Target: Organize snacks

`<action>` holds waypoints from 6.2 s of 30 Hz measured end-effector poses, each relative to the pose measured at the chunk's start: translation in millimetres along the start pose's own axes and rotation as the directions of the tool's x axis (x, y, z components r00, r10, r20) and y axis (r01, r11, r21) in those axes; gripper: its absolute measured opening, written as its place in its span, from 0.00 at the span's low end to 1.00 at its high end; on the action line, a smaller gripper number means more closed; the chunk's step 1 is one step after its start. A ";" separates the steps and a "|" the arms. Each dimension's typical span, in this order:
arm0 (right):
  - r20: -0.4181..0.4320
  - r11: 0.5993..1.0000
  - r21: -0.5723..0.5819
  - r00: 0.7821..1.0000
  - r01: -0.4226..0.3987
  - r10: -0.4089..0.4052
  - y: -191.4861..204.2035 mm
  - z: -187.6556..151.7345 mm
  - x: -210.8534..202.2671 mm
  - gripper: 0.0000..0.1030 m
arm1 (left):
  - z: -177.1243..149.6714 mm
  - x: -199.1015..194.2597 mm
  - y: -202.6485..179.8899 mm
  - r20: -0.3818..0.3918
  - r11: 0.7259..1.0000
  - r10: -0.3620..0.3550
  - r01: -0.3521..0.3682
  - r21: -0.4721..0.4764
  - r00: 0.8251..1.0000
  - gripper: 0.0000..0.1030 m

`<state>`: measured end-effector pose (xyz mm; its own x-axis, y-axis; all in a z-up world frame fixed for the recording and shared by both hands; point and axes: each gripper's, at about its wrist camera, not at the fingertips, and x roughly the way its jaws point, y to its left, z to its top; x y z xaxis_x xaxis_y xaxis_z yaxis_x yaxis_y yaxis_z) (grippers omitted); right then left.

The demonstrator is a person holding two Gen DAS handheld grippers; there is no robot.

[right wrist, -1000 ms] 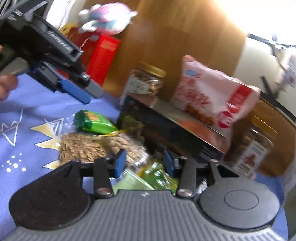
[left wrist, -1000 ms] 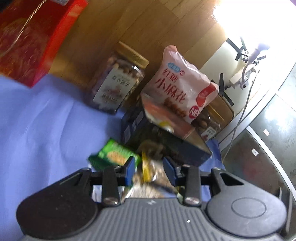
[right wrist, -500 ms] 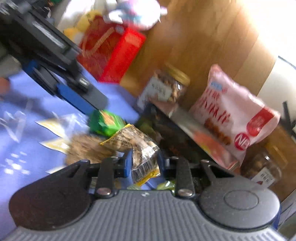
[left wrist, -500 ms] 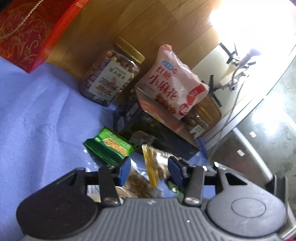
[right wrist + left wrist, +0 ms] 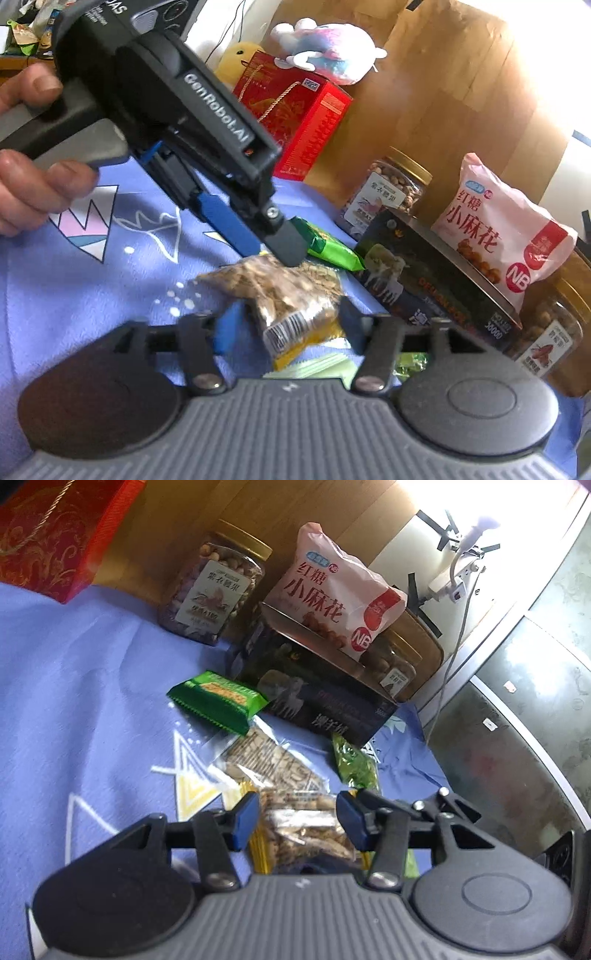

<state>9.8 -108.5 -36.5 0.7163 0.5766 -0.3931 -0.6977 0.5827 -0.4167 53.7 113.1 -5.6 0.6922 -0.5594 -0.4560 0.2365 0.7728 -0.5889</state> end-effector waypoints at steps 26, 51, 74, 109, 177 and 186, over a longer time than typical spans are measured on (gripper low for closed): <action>-0.021 0.919 0.387 0.995 -0.077 0.092 -51.6 -16.8 -22.2 0.81 | -7.0 -12.5 2.5 0.016 0.999 -0.038 0.038 -0.021 0.999 0.49; 0.040 0.925 0.377 0.996 0.055 -0.075 -146.7 30.2 22.8 0.33 | 116.0 65.9 -68.3 0.029 0.977 -0.065 0.058 0.205 0.997 0.35; -0.116 0.909 0.382 0.968 -0.164 0.223 -82.3 48.2 113.4 0.78 | 95.0 74.1 45.3 -0.050 0.989 0.144 -0.145 -0.013 0.988 0.52; -0.079 0.907 0.420 0.994 -0.033 0.073 -30.5 -13.7 2.9 0.66 | -8.0 29.4 -38.2 0.016 0.987 0.018 -0.020 0.160 1.000 0.50; -0.070 0.911 0.411 0.995 -0.034 0.069 -25.7 -13.1 1.3 0.69 | -12.5 34.1 -40.5 -0.008 0.985 0.004 -0.003 0.172 1.000 0.54; -0.065 0.913 0.406 0.996 -0.033 0.065 -25.9 -12.9 0.1 0.68 | -13.6 34.7 -41.5 -0.011 0.984 0.002 0.000 0.177 1.000 0.54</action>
<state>28.2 -130.9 -36.3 0.6690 0.5746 -0.4715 -0.6652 0.7458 -0.0349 58.6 57.5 -6.0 0.6853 -0.5612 -0.4641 0.3534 0.8135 -0.4619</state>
